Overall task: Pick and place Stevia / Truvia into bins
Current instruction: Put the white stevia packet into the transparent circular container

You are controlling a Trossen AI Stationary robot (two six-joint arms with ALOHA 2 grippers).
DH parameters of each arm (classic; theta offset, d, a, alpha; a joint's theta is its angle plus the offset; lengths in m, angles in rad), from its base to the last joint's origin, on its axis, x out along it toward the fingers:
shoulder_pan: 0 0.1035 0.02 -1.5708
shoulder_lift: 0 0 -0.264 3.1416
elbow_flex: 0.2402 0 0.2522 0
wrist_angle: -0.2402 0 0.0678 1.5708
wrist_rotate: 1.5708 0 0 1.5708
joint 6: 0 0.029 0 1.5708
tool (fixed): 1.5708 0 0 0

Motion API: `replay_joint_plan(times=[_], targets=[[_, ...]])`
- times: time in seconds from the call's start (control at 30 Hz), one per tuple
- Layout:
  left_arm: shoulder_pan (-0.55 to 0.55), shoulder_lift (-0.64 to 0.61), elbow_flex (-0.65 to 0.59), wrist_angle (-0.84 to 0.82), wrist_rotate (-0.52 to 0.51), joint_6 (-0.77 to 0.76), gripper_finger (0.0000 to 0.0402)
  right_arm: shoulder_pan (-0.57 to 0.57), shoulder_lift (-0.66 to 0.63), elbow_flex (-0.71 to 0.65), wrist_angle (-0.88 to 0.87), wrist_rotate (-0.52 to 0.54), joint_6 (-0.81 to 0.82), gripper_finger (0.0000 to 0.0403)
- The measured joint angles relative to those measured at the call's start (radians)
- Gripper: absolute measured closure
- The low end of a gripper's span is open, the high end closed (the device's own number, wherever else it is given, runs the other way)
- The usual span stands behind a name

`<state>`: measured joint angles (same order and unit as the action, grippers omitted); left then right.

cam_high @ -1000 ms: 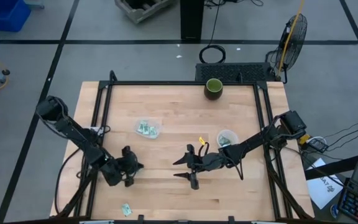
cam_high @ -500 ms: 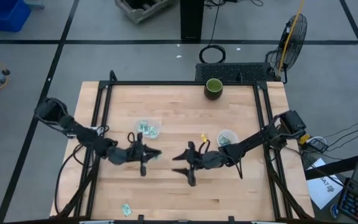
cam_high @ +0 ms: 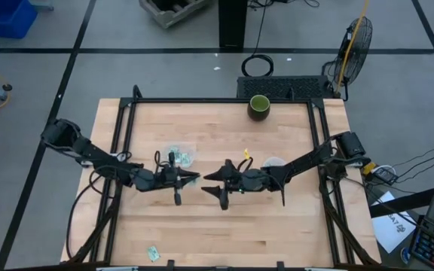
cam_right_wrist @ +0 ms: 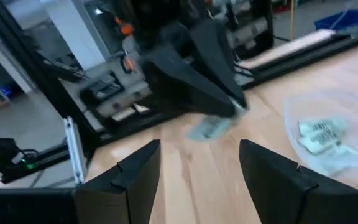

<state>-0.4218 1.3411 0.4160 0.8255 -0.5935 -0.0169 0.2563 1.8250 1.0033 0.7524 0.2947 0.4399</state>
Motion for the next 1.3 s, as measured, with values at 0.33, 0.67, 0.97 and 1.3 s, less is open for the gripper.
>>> replay_joint_plan(times=[0.33, 0.67, 0.97, 1.3], targets=[[0.032, 0.000, 0.000, 0.031, 0.039, 0.016, 0.0387, -0.048, 0.088, 0.021, 0.089, -0.104, 0.054, 0.0193], [0.032, 0.000, 0.001, 0.043, 0.040, 0.030, 0.0377, -0.054, 0.104, 0.067, 0.122, -0.113, 0.039, 0.0193], [0.031, -0.001, 0.001, 0.045, 0.065, 0.027, 0.0383, -0.088, 0.105, 0.066, 0.110, -0.114, 0.071, 0.0231], [0.031, -0.001, 0.001, 0.047, 0.065, 0.034, 0.0377, -0.081, 0.104, 0.065, 0.095, -0.113, 0.031, 0.0392]])
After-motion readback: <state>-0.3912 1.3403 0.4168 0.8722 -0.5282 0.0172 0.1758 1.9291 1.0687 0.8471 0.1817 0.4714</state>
